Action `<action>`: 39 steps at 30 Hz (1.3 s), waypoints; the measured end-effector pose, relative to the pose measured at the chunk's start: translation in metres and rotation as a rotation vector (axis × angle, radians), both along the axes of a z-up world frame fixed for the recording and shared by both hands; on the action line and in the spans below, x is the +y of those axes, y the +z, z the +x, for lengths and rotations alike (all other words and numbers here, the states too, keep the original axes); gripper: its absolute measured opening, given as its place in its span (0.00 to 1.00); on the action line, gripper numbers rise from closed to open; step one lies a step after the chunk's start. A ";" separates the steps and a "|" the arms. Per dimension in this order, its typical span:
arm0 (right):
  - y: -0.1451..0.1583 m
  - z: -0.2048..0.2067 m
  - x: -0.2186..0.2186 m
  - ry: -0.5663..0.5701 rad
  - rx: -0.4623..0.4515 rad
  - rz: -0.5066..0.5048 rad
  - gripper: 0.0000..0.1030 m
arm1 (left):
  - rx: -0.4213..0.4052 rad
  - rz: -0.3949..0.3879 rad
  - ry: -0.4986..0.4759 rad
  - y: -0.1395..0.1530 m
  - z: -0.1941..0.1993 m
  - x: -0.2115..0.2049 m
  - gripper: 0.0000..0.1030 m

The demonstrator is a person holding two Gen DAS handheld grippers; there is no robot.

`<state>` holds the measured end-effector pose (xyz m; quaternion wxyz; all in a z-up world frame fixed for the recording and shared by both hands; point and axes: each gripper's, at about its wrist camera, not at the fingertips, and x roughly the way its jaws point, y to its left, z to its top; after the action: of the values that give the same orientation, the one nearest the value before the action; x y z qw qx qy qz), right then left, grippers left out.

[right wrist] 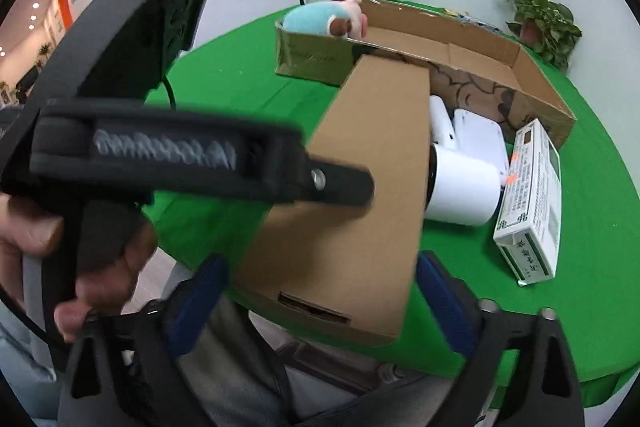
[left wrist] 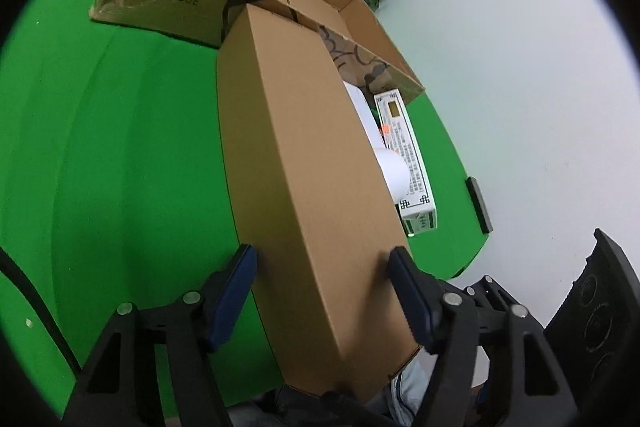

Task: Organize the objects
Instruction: 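Grasp the long brown cardboard insert at its end with both grippers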

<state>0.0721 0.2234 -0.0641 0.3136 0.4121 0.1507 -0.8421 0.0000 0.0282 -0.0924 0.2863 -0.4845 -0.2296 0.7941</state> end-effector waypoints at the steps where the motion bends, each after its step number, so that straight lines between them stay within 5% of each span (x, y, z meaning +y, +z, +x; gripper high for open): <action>1: 0.000 -0.001 0.000 0.000 -0.003 -0.005 0.84 | 0.012 -0.007 -0.007 0.002 0.003 0.000 0.63; 11: 0.005 -0.013 0.003 0.020 -0.148 -0.233 0.84 | 0.115 -0.187 0.043 0.038 0.035 -0.003 0.61; 19: -0.017 -0.048 0.052 -0.047 -0.427 -0.481 0.87 | 0.164 -0.151 -0.014 0.059 0.026 0.021 0.61; 23: -0.017 -0.054 0.076 -0.105 -0.392 -0.472 0.99 | 0.187 -0.121 -0.087 0.062 0.027 0.042 0.61; 27: -0.001 -0.049 0.099 -0.163 -0.264 -0.433 0.99 | 0.179 -0.124 -0.054 0.059 0.026 0.035 0.61; 34: 0.034 -0.021 0.078 -0.033 -0.063 -0.309 0.99 | 0.067 -0.132 0.105 0.027 0.006 0.003 0.61; 39: 0.033 0.007 0.032 0.069 0.021 -0.165 0.97 | 0.031 -0.052 0.072 0.016 0.004 0.003 0.61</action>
<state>0.0794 0.2551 -0.0308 0.3739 0.3707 0.0984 -0.8445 0.0040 0.0307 -0.0762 0.2481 -0.4708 -0.2216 0.8171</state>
